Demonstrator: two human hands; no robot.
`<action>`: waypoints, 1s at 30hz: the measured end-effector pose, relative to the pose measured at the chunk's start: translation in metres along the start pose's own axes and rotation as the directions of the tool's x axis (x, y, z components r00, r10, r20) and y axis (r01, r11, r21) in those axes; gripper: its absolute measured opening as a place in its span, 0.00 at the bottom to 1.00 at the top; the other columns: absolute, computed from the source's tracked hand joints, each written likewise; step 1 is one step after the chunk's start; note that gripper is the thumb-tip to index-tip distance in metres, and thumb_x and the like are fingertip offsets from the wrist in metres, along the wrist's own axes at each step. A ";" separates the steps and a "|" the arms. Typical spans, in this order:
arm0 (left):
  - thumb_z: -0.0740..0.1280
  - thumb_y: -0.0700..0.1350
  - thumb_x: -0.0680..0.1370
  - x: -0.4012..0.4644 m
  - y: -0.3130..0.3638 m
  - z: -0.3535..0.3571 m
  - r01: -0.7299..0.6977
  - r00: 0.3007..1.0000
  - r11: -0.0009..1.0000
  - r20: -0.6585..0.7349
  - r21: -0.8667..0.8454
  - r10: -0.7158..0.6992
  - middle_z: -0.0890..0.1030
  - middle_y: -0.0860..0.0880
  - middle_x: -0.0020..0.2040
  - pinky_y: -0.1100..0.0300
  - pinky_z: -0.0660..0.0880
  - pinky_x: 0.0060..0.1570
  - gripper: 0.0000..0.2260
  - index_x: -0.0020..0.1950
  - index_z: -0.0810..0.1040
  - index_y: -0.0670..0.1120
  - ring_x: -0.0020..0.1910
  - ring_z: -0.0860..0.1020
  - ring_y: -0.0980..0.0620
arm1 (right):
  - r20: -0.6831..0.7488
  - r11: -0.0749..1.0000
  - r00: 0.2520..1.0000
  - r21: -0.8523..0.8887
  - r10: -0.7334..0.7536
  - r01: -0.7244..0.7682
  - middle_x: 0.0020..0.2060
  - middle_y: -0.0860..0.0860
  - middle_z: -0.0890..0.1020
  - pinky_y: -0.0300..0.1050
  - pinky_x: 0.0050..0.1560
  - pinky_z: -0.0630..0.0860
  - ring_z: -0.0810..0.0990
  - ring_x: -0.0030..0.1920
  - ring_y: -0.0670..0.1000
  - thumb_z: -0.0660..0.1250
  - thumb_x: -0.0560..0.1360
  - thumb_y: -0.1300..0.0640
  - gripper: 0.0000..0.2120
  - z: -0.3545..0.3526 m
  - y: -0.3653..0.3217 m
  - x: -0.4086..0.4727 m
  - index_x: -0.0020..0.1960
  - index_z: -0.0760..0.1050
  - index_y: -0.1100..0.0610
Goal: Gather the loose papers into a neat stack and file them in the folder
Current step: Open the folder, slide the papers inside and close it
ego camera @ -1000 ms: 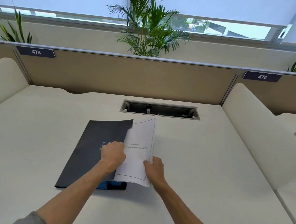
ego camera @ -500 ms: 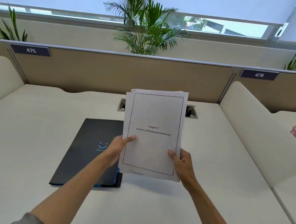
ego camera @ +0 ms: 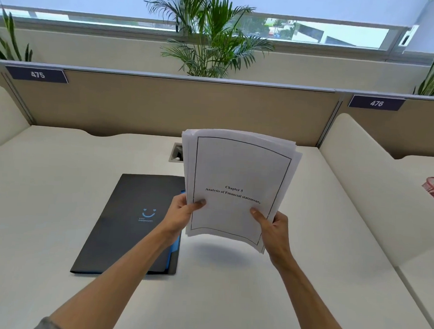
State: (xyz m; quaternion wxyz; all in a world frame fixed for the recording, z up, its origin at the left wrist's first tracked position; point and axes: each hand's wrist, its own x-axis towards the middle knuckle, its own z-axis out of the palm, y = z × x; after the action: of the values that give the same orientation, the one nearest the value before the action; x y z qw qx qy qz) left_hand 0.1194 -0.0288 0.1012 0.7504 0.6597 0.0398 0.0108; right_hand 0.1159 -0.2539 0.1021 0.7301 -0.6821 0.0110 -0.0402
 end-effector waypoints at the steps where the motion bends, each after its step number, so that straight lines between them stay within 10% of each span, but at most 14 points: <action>1: 0.68 0.37 0.77 0.000 0.000 0.000 0.002 1.000 1.000 0.005 0.004 -0.002 0.85 0.51 0.53 0.69 0.75 0.49 0.11 0.57 0.81 0.48 0.53 0.82 0.58 | 0.003 1.000 1.000 0.002 -0.001 0.001 0.37 0.44 0.87 0.35 0.41 0.81 0.84 0.40 0.45 0.71 0.75 0.63 0.10 -0.001 0.000 0.000 0.40 0.84 0.50; 22: 0.73 0.43 0.74 0.001 0.018 0.013 -0.083 0.990 0.996 0.119 0.013 0.081 0.85 0.47 0.53 0.61 0.80 0.48 0.11 0.56 0.83 0.46 0.53 0.83 0.49 | -0.017 0.992 0.992 -0.022 -0.127 0.126 0.37 0.43 0.87 0.34 0.36 0.79 0.86 0.39 0.44 0.75 0.72 0.61 0.08 -0.012 -0.011 -0.001 0.40 0.84 0.48; 30: 0.72 0.46 0.75 0.005 0.010 0.020 -0.062 0.997 0.998 -0.042 -0.009 0.062 0.86 0.46 0.49 0.52 0.80 0.49 0.07 0.51 0.85 0.47 0.51 0.84 0.46 | 0.001 0.993 0.995 -0.062 -0.096 0.096 0.39 0.44 0.88 0.35 0.39 0.81 0.86 0.40 0.46 0.77 0.70 0.59 0.06 -0.016 0.008 -0.005 0.42 0.84 0.48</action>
State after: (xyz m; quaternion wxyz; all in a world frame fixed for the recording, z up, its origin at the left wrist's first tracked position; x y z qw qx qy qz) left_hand 0.1260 -0.0468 0.1139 0.7521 0.6564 0.0350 0.0479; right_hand 0.1107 -0.2688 0.0928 0.7059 -0.7040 -0.0200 -0.0755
